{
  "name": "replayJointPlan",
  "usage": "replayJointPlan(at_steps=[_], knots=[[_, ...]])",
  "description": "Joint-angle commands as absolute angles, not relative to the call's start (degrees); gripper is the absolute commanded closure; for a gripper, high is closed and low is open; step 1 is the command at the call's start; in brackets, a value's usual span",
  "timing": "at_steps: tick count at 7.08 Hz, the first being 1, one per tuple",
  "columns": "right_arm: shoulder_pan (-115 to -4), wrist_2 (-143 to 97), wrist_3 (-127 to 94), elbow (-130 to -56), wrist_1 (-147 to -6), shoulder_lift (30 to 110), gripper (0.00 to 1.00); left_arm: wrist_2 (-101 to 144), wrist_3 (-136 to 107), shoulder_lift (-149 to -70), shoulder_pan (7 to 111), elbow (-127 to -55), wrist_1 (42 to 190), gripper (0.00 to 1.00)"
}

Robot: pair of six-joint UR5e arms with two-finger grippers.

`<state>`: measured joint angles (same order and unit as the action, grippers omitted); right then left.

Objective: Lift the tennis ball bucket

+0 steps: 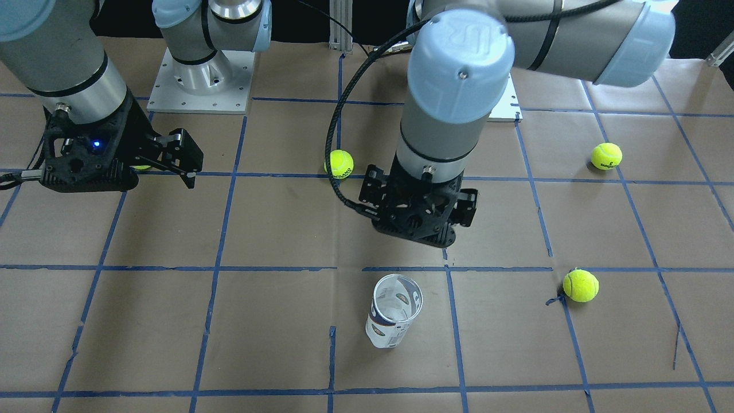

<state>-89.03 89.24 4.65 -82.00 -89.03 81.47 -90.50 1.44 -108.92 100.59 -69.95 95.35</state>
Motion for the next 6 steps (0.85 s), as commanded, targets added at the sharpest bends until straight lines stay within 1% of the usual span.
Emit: replayJointPlan(at_steps=[1, 2, 3, 6], knots=[[-89.0, 89.2, 4.7, -82.0, -89.0, 81.5, 0.00, -89.8, -1.4, -96.6, 93.9, -82.0, 95.8, 0.02], [-89.0, 89.2, 4.7, -82.0, -89.0, 81.5, 0.00, -90.1, -0.8, -91.9, 93.3, -89.6, 94.1, 0.05], [-89.0, 89.2, 4.7, -82.0, -89.0, 81.4, 0.00, -90.0, -1.0, -89.3, 93.4, -91.7, 89.7, 0.00], [-89.0, 89.2, 4.7, -82.1, -89.0, 81.4, 0.00, -90.2, -1.7, -88.3, 93.8, -91.7, 87.2, 0.00]])
